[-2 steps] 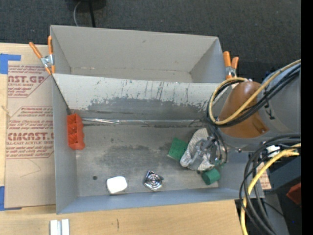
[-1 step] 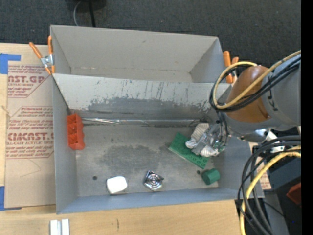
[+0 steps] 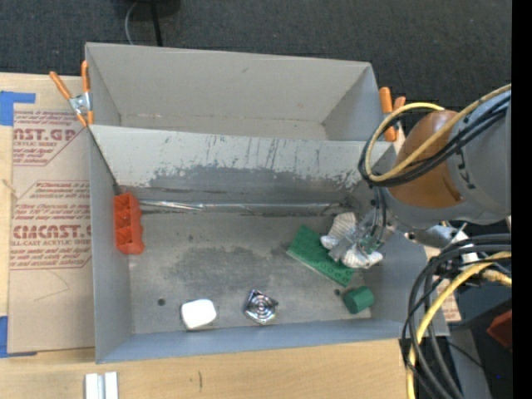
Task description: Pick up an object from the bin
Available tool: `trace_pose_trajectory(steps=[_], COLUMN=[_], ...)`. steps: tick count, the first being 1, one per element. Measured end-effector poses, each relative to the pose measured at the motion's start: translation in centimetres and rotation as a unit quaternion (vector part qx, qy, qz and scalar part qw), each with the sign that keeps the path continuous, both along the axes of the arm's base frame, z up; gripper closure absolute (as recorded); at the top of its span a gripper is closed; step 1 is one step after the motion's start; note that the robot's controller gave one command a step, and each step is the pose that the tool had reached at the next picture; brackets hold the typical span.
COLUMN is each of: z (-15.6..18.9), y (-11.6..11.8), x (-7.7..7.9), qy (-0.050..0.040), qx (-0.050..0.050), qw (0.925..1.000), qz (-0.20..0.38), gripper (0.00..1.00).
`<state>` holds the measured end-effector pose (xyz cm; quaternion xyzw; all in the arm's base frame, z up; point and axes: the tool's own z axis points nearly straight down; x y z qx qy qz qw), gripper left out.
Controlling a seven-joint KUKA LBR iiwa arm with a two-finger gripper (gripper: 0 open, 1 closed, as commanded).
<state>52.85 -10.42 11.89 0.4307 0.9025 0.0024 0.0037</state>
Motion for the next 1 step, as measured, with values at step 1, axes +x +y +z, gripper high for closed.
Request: trace_pose_trajectory(steps=[1], z=[-2.42], y=[-0.68], x=[4.66], qy=[-0.0052], qx=[-0.007], qw=[0.9140], qz=[0.406], gripper=[1.00])
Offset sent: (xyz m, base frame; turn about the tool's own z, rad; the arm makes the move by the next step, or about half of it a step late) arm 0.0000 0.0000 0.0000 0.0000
